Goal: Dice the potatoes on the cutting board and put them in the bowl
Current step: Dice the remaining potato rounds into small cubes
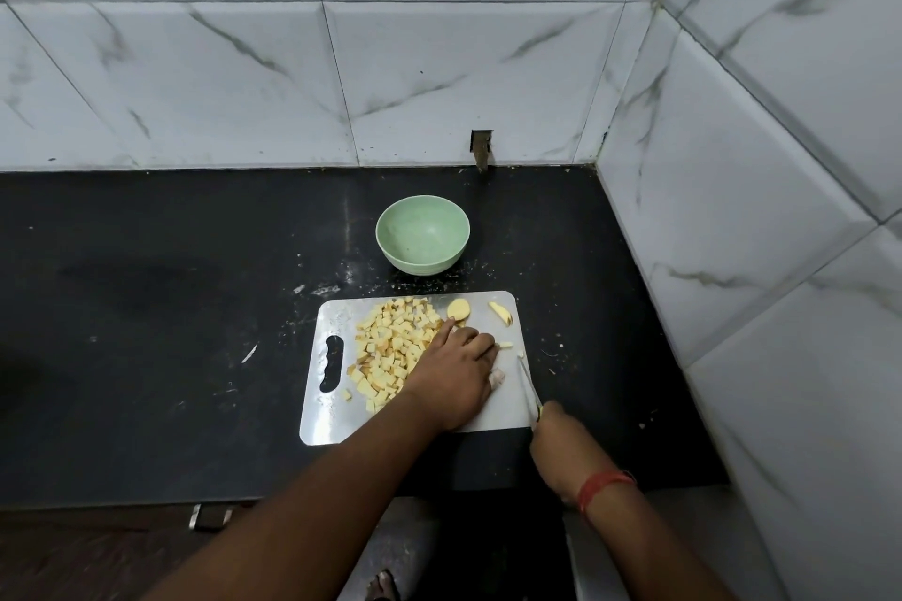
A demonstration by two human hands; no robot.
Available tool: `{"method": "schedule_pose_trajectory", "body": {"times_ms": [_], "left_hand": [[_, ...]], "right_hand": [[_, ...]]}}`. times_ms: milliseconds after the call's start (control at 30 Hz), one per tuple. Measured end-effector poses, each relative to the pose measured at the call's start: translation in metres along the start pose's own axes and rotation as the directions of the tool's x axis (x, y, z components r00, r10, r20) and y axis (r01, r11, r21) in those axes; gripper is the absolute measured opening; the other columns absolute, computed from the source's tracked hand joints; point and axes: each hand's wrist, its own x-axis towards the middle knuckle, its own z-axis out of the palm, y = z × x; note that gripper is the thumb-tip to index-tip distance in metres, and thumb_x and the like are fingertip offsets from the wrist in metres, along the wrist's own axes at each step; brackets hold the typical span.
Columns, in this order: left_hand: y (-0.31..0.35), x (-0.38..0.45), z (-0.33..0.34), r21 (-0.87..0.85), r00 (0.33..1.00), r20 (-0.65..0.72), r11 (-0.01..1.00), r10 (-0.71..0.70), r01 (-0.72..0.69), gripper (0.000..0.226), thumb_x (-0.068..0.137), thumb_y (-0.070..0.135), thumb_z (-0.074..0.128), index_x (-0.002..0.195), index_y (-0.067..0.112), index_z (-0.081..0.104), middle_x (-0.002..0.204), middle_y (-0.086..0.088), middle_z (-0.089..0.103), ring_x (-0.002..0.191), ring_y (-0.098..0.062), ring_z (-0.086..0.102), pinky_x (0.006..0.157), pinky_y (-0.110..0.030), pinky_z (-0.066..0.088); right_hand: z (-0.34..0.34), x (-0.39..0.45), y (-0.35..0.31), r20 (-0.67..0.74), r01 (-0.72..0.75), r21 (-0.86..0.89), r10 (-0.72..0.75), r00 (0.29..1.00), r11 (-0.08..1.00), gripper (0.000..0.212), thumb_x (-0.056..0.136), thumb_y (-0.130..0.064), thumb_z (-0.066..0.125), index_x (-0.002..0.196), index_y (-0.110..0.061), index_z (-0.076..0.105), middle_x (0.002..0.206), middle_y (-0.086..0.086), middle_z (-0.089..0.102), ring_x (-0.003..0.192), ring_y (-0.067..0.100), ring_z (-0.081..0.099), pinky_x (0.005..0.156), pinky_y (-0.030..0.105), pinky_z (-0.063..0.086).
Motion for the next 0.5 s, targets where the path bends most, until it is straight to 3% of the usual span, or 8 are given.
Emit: {"method": "schedule_pose_trajectory", "body": {"times_ms": [100,200,500], "left_hand": [[0.002,0.000,-0.002,-0.008,1.000,0.010,1.000,-0.012,0.012,0.057,0.107,0.047,0.026,0.150,0.015,0.047,0.146,0.001,0.046,0.141,-0.026,0.033,0.125,-0.050,0.006],[0.002,0.000,-0.003,0.002,1.000,0.022,1.000,-0.016,0.016,0.057,0.107,0.048,0.027,0.149,0.015,0.048,0.146,0.001,0.046,0.142,-0.027,0.032,0.125,-0.052,0.006],[0.006,-0.001,-0.006,-0.007,0.998,0.048,1.000,-0.029,0.029,0.057,0.108,0.046,0.027,0.152,0.014,0.044,0.149,-0.001,0.044,0.143,-0.028,0.031,0.124,-0.056,0.007]], "right_hand": [[-0.006,-0.001,-0.002,-0.055,0.041,0.020,-0.039,0.998,0.999,0.005,0.097,-0.009,0.039,0.101,-0.009,0.041,0.116,0.022,0.062,0.106,0.035,0.062,0.076,0.029,0.041],[-0.009,0.010,-0.015,-0.066,0.038,0.012,-0.037,0.997,0.999,0.019,0.096,-0.006,0.040,0.113,-0.003,0.046,0.116,0.022,0.063,0.104,0.034,0.063,0.073,0.028,0.043],[0.001,0.005,-0.013,-0.007,-0.027,-0.010,0.027,1.000,1.000,0.028,0.095,-0.005,0.041,0.123,-0.001,0.046,0.122,0.022,0.061,0.110,0.034,0.061,0.086,0.031,0.047]]}}
